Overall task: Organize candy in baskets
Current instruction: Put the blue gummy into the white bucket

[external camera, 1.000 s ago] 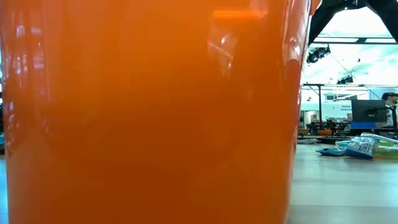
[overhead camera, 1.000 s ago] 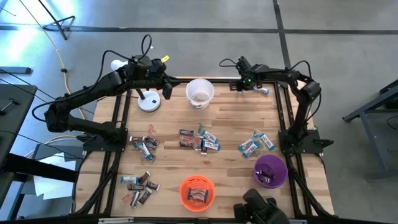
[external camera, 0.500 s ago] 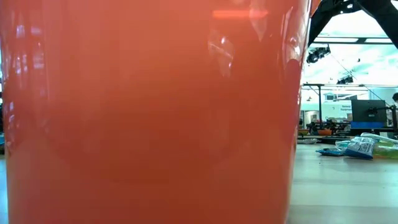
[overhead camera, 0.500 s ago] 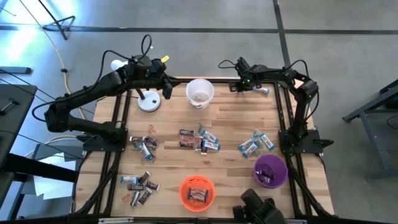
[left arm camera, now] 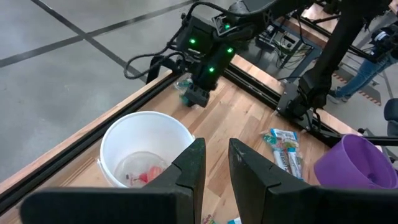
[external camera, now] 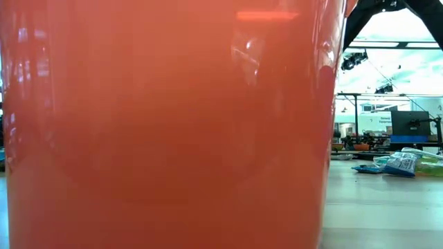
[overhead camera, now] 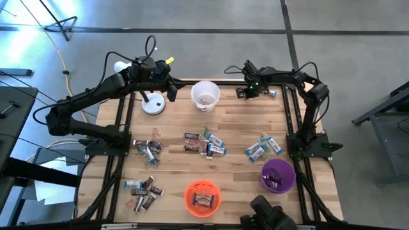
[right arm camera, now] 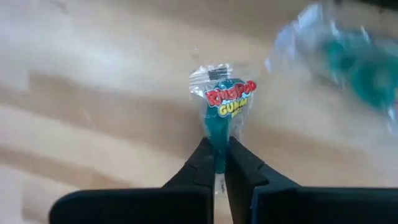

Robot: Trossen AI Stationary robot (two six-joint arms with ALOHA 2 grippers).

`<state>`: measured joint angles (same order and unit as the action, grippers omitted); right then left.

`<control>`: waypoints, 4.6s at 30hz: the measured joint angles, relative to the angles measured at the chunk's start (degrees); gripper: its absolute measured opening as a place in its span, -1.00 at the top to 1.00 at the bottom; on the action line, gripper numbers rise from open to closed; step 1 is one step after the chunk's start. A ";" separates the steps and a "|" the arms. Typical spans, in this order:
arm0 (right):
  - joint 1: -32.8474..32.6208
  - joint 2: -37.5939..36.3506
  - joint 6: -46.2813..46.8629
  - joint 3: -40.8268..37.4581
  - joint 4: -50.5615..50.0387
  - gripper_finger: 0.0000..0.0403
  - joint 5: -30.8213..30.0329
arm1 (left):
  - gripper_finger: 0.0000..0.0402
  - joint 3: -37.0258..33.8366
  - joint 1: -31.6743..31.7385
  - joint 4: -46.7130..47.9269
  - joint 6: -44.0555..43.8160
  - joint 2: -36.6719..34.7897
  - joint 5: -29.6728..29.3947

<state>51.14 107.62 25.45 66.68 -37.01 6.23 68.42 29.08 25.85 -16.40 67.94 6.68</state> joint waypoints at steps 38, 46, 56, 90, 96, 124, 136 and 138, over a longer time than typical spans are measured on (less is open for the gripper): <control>-22.73 -20.31 6.47 0.44 23.61 0.99 3.68 | 0.72 0.00 0.00 -2.95 0.00 0.00 0.87; -23.17 -15.92 9.38 0.44 27.88 0.99 3.66 | 0.72 0.00 0.02 -2.93 0.31 0.00 0.90; -23.45 -9.60 5.02 11.59 20.87 0.99 2.82 | 0.72 0.00 0.02 -2.99 1.05 0.00 0.92; -22.77 3.40 -18.58 44.02 -34.53 0.18 -9.55 | 0.72 0.00 0.05 -2.97 3.68 -0.02 4.96; -20.76 3.39 -18.12 44.38 -44.94 0.27 -16.44 | 0.72 0.00 0.41 -2.97 4.42 -0.02 4.87; -10.54 3.44 -46.51 12.57 -25.32 0.29 -18.34 | 0.72 0.00 6.49 -3.61 6.10 -0.42 4.74; -5.38 1.23 -43.96 15.09 -25.30 0.29 -7.14 | 0.72 0.00 9.27 -6.15 3.95 -0.42 4.63; -5.42 0.12 -44.68 15.57 -25.29 0.29 -7.14 | 0.72 0.00 9.58 -6.17 3.44 -0.42 4.63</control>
<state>45.72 107.74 -19.23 82.25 -62.30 -0.90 68.42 38.66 19.68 -12.97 67.53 11.31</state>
